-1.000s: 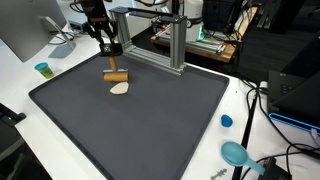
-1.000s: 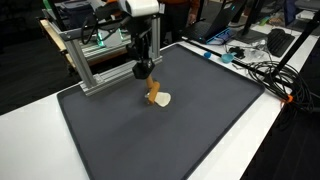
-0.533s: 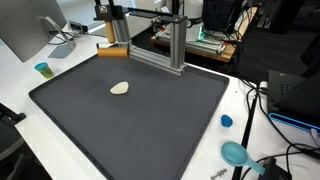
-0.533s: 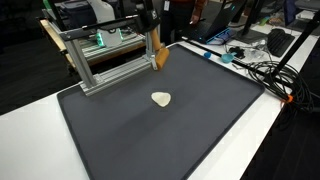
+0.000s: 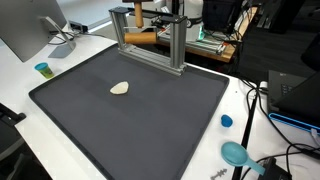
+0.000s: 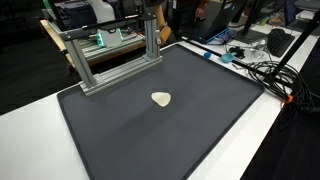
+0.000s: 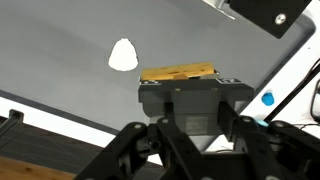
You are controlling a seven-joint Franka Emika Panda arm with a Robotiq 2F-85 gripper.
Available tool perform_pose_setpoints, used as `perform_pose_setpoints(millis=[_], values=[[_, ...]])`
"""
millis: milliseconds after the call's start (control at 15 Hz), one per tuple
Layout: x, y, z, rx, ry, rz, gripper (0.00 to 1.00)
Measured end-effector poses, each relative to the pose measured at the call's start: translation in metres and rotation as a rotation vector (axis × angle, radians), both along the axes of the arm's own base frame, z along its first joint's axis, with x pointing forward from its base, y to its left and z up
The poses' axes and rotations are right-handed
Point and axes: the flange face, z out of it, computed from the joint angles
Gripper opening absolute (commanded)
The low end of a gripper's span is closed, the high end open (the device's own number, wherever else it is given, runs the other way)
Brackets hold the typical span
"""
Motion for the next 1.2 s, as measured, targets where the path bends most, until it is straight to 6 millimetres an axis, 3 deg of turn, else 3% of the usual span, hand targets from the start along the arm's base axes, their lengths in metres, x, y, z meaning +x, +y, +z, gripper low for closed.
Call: perform_pose_setpoints(millis=[467, 800, 1200], values=[[-0.021, 0.006, -0.024, -0.126, 0.175, -0.317, 0.21], [-0.049, 0.042, -0.023, -0.152, 0.317, -0.551, 0.21], [-0.049, 0.045, -0.025, -0.148, 0.313, -0.740, 0.21]])
